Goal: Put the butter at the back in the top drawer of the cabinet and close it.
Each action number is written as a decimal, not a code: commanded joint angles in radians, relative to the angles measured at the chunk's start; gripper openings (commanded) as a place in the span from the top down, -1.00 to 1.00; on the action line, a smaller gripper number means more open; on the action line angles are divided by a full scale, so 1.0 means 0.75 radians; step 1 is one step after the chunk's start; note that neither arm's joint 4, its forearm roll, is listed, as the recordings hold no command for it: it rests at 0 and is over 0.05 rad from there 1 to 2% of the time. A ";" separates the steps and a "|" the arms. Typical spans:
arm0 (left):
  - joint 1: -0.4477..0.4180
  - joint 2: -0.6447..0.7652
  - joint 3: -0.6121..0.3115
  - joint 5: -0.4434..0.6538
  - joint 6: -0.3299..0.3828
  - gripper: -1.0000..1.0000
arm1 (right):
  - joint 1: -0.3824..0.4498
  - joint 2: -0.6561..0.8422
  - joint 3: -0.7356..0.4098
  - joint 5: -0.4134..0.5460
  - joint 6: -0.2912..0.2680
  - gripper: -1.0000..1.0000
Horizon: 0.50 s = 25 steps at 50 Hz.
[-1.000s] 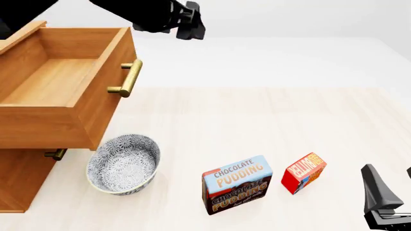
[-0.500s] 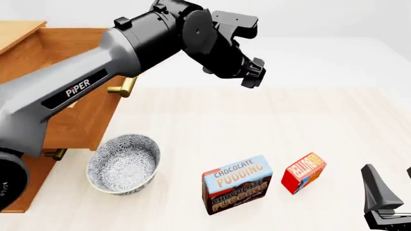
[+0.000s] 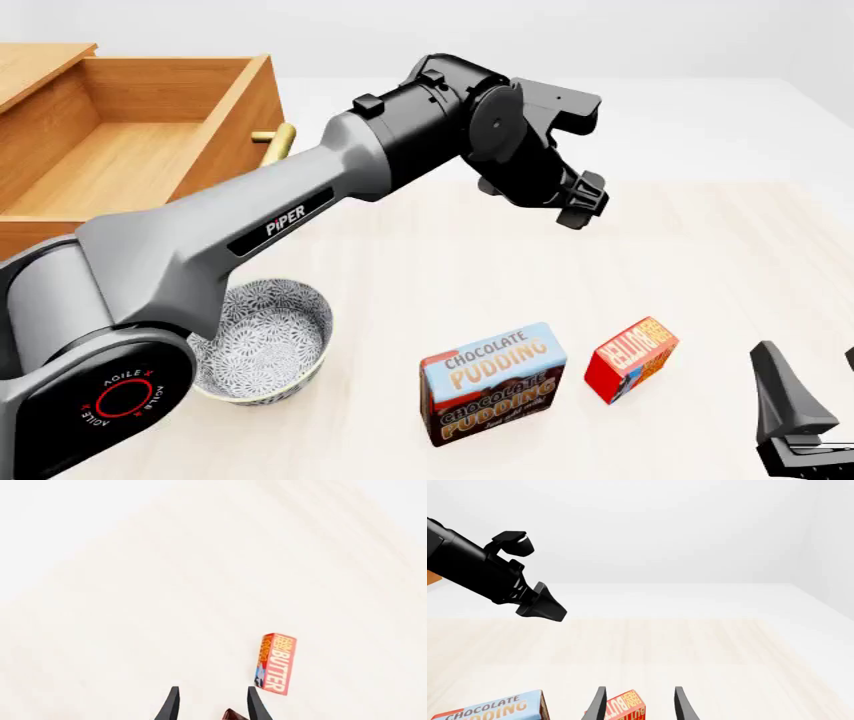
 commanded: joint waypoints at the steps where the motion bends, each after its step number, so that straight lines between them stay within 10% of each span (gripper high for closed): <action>1: -0.035 0.076 -0.066 0.019 -0.020 -1.00 | 0.000 0.000 0.000 0.000 0.000 -1.00; 25: -0.095 0.202 -0.165 0.048 -0.058 -1.00 | 0.000 0.000 0.000 0.000 0.000 -1.00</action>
